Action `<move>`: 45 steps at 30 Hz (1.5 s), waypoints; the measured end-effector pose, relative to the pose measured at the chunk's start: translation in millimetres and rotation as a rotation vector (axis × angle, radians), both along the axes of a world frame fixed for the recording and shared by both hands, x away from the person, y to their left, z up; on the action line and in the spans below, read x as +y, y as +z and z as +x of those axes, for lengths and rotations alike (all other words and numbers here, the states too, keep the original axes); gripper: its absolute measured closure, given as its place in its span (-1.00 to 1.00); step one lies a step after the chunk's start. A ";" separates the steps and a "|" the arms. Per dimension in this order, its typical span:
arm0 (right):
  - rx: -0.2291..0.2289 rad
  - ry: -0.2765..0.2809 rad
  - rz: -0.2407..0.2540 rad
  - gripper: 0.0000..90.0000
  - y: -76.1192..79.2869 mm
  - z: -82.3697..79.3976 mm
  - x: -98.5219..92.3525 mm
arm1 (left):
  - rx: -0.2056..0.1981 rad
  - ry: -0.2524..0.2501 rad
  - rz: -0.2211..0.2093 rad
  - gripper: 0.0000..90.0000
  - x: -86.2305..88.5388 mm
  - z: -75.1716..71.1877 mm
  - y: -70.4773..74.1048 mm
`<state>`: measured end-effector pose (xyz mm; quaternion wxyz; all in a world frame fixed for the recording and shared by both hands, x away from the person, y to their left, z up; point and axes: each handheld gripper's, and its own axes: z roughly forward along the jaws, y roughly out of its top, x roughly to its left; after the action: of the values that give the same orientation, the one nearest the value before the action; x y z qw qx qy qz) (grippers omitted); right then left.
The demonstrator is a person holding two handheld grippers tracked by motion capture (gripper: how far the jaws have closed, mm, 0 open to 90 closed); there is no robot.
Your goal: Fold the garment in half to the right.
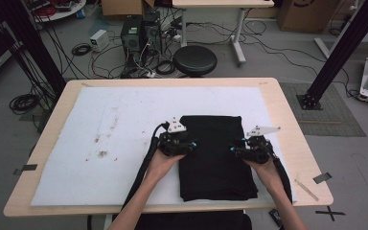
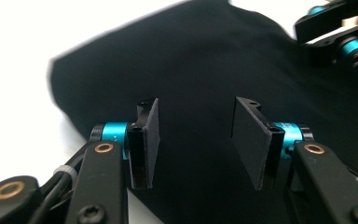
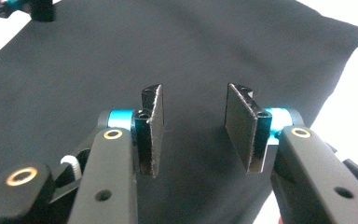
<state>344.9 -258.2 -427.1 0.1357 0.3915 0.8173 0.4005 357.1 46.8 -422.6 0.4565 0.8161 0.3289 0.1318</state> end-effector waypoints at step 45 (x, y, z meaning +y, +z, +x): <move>-0.156 -0.098 0.082 -0.47 -12.8 -107.8 -27.0 | -0.063 -0.138 -0.085 -0.18 73.0 -82.4 -2.6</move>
<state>237.1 -285.2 -439.9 0.2022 0.4036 0.7671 0.4558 274.6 119.8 -425.2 0.5089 0.8122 0.2627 0.1114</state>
